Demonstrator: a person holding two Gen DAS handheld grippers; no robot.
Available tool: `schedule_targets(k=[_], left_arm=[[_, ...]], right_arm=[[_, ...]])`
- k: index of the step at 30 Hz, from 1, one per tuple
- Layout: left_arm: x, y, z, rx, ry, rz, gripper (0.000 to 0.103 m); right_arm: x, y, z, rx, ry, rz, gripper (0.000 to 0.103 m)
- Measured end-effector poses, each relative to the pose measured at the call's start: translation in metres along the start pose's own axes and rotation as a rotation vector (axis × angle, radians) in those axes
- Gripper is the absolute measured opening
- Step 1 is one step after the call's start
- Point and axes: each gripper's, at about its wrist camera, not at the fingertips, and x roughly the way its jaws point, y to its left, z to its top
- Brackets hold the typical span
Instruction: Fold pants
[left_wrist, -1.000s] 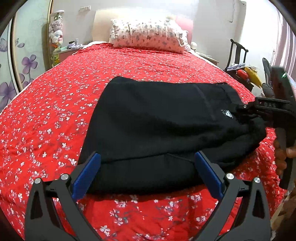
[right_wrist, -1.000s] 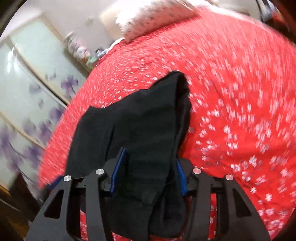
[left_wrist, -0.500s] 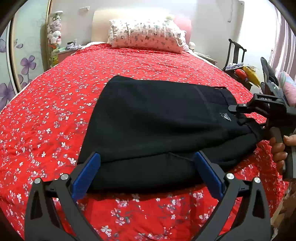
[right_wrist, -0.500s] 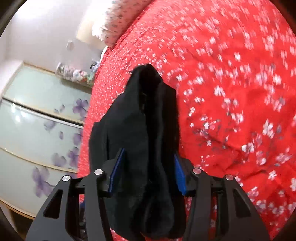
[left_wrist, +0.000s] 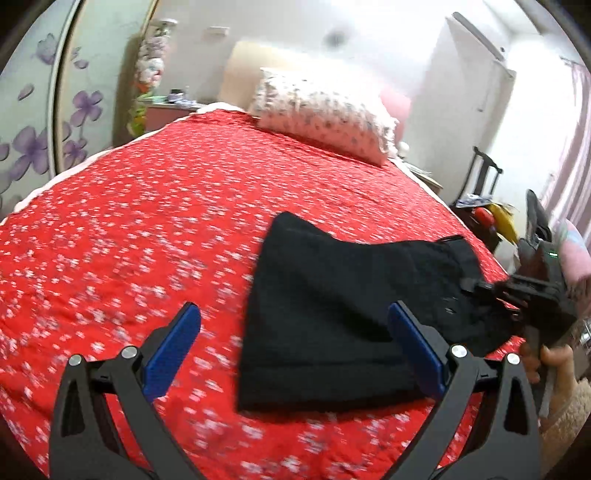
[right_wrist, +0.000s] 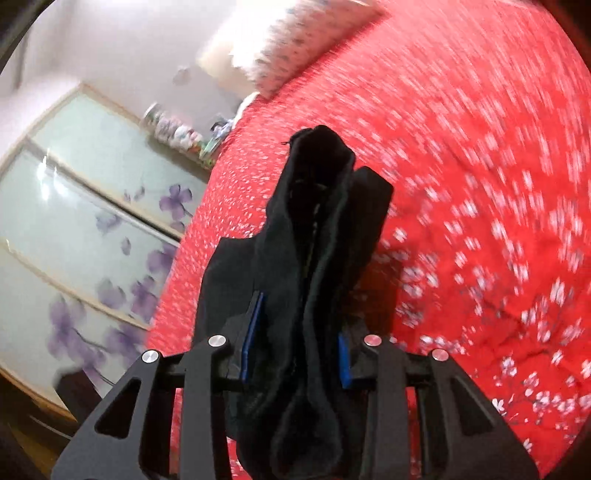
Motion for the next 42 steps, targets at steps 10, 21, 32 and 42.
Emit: schedule_targets(k=[10,21,32,42], left_arm=[[0.080,0.051,0.035,-0.285,0.324,-0.258,0.094],[0.140,0.063,0.032,-0.424,0.500,-0.348,0.094],[0.143,0.042,0.028,-0.344,0.513,-0.308,0.054],[0.150,0.046,0.022,-0.375,0.517,-0.267,0.036]], right_arm=[[0.010,-0.023,-0.005,0.083,0.016,0.002,0.035],[0.005,-0.034,-0.014,0.092,0.022,0.022,0.035],[0.010,-0.063,-0.023,0.184,0.050,0.027,0.043],[0.015,-0.073,-0.028,0.263,0.069,0.114,0.039]])
